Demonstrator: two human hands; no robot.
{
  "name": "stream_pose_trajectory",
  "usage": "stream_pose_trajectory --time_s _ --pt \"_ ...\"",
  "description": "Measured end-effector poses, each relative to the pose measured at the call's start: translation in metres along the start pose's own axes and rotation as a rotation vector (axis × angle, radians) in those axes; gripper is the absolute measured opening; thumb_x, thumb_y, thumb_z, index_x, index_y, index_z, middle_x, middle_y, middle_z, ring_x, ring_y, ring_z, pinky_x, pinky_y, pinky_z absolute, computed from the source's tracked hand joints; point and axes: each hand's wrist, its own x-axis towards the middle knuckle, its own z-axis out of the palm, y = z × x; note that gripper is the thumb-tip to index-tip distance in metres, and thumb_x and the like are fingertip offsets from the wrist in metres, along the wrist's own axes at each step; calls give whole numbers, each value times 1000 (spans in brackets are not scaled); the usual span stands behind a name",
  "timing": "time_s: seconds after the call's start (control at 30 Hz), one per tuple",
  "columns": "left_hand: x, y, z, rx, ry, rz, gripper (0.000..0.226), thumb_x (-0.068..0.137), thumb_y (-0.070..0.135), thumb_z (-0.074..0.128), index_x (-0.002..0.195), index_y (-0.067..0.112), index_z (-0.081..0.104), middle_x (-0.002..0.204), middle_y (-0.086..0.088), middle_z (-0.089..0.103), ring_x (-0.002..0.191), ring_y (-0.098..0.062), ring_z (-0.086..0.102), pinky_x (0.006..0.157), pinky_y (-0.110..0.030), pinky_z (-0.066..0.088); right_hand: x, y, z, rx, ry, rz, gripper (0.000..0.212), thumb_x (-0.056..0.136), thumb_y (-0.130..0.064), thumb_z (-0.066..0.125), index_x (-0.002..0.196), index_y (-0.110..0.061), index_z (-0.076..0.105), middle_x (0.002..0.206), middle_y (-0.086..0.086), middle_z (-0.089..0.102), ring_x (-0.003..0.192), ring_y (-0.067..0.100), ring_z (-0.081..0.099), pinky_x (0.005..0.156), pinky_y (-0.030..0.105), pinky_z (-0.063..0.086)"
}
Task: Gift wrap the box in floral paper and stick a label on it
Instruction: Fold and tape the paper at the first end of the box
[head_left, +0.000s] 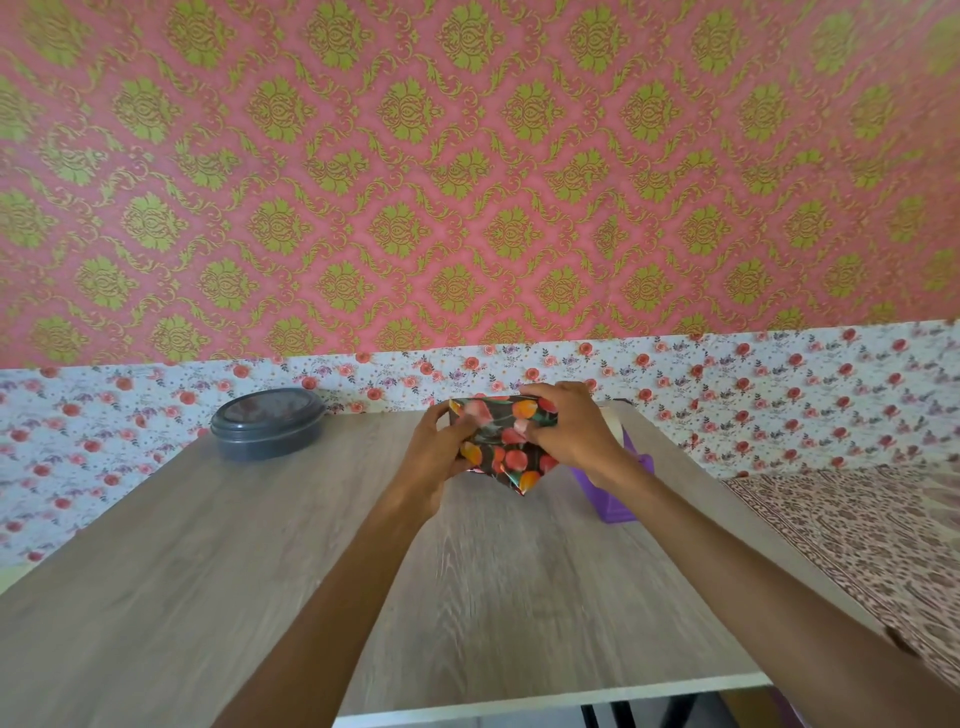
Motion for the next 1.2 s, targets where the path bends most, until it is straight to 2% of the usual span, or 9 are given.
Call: stream_pose_trajectory --time_s 0.13,0.27,0.33,0.53,0.6,0.7,0.87,1.03,1.2 --pt "1 -5 0 80 71 45 58 75 24 84 121 25 50 108 -8 66 97 -23 68 80 -37 59 -2 0 2 10 13 3 57 85 -27 72 137 -36 53 140 12 40 129 29 44 104 36 41" --pt "3 -3 -9 -15 -2 -52 72 72 -7 80 130 19 45 112 -18 65 97 -28 67 71 -34 59 -7 1 1 29 11 -13 58 86 -18 72 139 -33 52 138 11 44 128 27 45 108 37 39" --pt "4 -3 -14 -67 -22 -81 81 69 -13 79 134 17 44 116 -18 65 101 -30 67 72 -35 59 -7 3 -1 85 8 -23 62 85 -10 71 140 -29 51 141 9 47 130 25 45 109 38 40" --pt "4 2 -20 -176 15 -61 76 71 5 84 136 16 45 116 -12 68 97 -28 71 72 -35 59 -5 12 -1 454 -34 71 79 81 -3 75 144 -39 42 151 -1 40 138 21 41 108 43 44" --pt "2 2 -18 -169 23 -56 78 71 2 84 137 16 45 114 -13 68 94 -28 72 68 -33 59 -8 11 2 525 -64 86 86 81 -7 77 147 -41 35 155 -4 33 141 19 35 111 43 40" --pt "-1 0 -14 -170 14 -39 84 67 -6 83 138 14 43 112 -16 69 90 -27 72 61 -29 58 -12 11 8 495 -1 68 92 76 -13 83 148 -41 32 155 -4 34 139 21 39 109 44 42" --pt "-6 -2 -6 -154 39 -41 87 66 -7 84 137 18 40 109 -10 68 92 -26 71 61 -34 60 -18 10 9 422 85 29 81 75 -8 83 142 -32 44 142 -5 47 131 14 43 94 22 40" --pt "-10 -4 0 -88 -7 32 82 71 -8 80 135 24 41 106 -4 69 93 -21 70 63 -31 60 -19 11 10 473 133 63 74 67 -5 86 129 -32 56 126 -4 58 116 11 52 85 19 49" --pt "-6 -1 1 -157 6 -27 73 79 6 78 135 30 37 114 -9 68 93 -26 72 71 -36 60 -16 15 3 614 171 115 72 61 2 87 119 -33 62 111 -5 65 104 14 63 85 41 59"
